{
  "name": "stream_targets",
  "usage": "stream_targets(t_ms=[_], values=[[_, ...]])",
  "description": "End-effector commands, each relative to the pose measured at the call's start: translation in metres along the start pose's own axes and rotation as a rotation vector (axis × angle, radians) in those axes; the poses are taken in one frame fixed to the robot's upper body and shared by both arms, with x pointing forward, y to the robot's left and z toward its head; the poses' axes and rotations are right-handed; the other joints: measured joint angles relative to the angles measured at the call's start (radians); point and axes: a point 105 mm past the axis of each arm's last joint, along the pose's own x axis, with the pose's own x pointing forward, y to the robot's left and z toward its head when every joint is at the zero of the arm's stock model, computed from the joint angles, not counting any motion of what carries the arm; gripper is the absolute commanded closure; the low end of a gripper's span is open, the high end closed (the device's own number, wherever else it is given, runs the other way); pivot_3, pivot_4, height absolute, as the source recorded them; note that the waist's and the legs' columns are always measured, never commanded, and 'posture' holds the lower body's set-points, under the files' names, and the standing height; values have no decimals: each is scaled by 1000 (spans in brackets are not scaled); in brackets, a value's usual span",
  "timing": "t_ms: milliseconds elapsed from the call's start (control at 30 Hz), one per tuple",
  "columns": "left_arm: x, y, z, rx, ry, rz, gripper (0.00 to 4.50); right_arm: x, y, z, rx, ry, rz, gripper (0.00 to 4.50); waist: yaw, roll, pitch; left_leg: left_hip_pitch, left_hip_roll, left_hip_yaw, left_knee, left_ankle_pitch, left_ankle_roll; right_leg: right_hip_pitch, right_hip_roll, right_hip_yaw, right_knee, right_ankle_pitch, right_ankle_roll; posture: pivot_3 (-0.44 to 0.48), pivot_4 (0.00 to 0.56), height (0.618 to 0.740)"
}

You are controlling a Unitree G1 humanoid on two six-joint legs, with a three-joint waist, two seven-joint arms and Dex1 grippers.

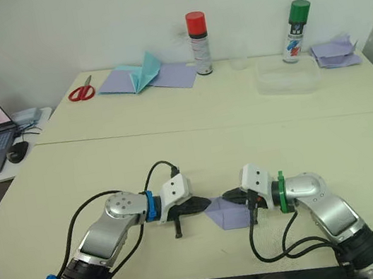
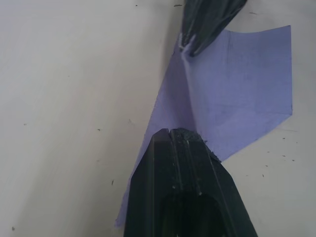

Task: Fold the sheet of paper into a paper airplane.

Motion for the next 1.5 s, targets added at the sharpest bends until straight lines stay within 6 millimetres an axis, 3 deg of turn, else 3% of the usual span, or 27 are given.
stream_targets(t_ms=[33, 267, 467, 633, 833, 1067, 1167, 1300, 1400, 1467, 1500], values=[[-13, 7, -40, -104, 146, 46, 4500, 3, -9, -4, -50, 30, -50, 4465, 0, 0, 0, 0, 0, 0, 0, 0, 0, 0, 0, 0, 0, 0, 0, 0, 150, 740], [-23, 10, -37, -138, 117, 75, 4500, 10, -3, -13, -91, 50, -24, 4465, -1, 0, 0, 0, 0, 0, 0, 0, 0, 0, 0, 0, 0, 0, 0, 0, 150, 740], [-35, 12, 17, -96, -117, 82, 4500, 14, 4, -23, -117, 66, 0, 4465, -3, 0, 0, -1, 2, 0, -1, 0, 0, -1, 0, 0, 0, 0, 0, 0, 150, 740], [-31, -3, 30, -38, -128, 20, 4500, 13, 4, -24, -120, 67, 6, 4465, -3, 0, 0, -2, 1, 0, -1, 0, 0, -2, -1, 0, 0, 0, -1, 0, 150, 740], [-4, -8, 15, -14, -81, -2, 4500, 11, 1, -22, -126, 66, 4, 4465, -2, 0, 1, -2, 0, 0, -1, 0, 0, -1, -1, 0, 0, 0, -1, 0, 150, 740], [12, -13, -23, -2, 67, -41, 4500, 6, 1, -16, -121, 50, -6, 4465, 1, 0, 0, -1, 0, 0, -1, 0, 0, -1, -1, 0, 0, 0, -1, 0, 150, 740], [13, -15, -32, -24, 93, -46, 4500, 0, 0, -1, -103, -10, -8, 3928, 3, 0, 0, -1, -1, 0, -1, 0, 0, 0, -1, 0, -1, 0, -1, 0, 150, 740], [13, -18, -33, -46, 87, -57, 4500, -12, -3, 23, -128, -96, -15, 2541, 3, 0, 0, -1, -1, 0, 0, 0, 0, 0, -1, 0, -1, 0, 0, 0, 150, 740], [13, -18, -32, -67, 69, -50, 4500, -19, 8, 46, -104, -214, 25, 1442, 3, 0, -1, -1, -1, 0, 0, 0, 0, 0, -1, 0, -1, -1, 0, 0, 150, 740], [15, -17, -32, -71, 65, -44, 4500, -14, 21, 44, -80, -204, 90, 680, 3, 0, -1, -1, -1, -1, -1, 0, 0, 1, -1, -1, -1, -1, 0, 0, 150, 740], [15, -17, -32, -71, 66, -44, 4500, -10, 24, 40, -68, -187, 102, 643, 3, 0, -1, -1, 0, -2, -1, 0, 0, 1, -1, -1, -2, -1, 0, 0, 150, 740]])
